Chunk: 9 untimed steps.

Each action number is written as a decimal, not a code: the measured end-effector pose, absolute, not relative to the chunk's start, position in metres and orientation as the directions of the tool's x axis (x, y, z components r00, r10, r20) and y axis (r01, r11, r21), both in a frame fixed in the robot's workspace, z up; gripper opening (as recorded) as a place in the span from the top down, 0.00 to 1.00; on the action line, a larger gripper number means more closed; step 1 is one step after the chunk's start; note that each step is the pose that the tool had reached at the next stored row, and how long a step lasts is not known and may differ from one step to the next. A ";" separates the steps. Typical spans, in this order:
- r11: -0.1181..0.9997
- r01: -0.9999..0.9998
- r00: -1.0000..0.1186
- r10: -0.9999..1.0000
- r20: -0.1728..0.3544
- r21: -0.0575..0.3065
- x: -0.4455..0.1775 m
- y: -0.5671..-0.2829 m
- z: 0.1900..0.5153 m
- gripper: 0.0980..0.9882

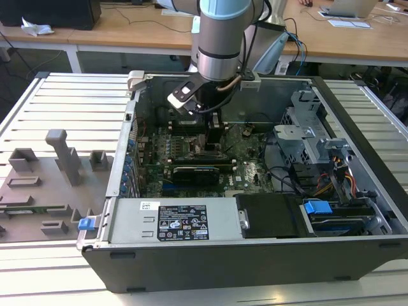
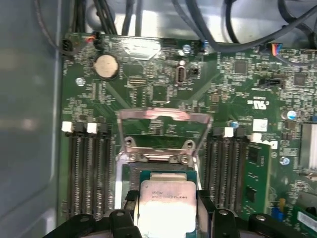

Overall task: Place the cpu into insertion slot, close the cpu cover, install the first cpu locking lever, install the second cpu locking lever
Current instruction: 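Place the cpu into insertion slot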

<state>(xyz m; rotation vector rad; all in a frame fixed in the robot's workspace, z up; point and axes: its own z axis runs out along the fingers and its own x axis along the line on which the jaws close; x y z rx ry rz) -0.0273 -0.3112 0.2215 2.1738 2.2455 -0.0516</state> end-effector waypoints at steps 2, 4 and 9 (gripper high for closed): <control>0.032 0.999 -0.033 0.999 -0.034 -0.013 -0.027 -0.310 0.221 0.50; 0.032 0.999 -0.033 0.999 -0.034 -0.013 -0.027 -0.310 0.220 0.50; 0.032 0.999 -0.033 0.999 -0.034 -0.013 -0.027 -0.310 0.216 0.50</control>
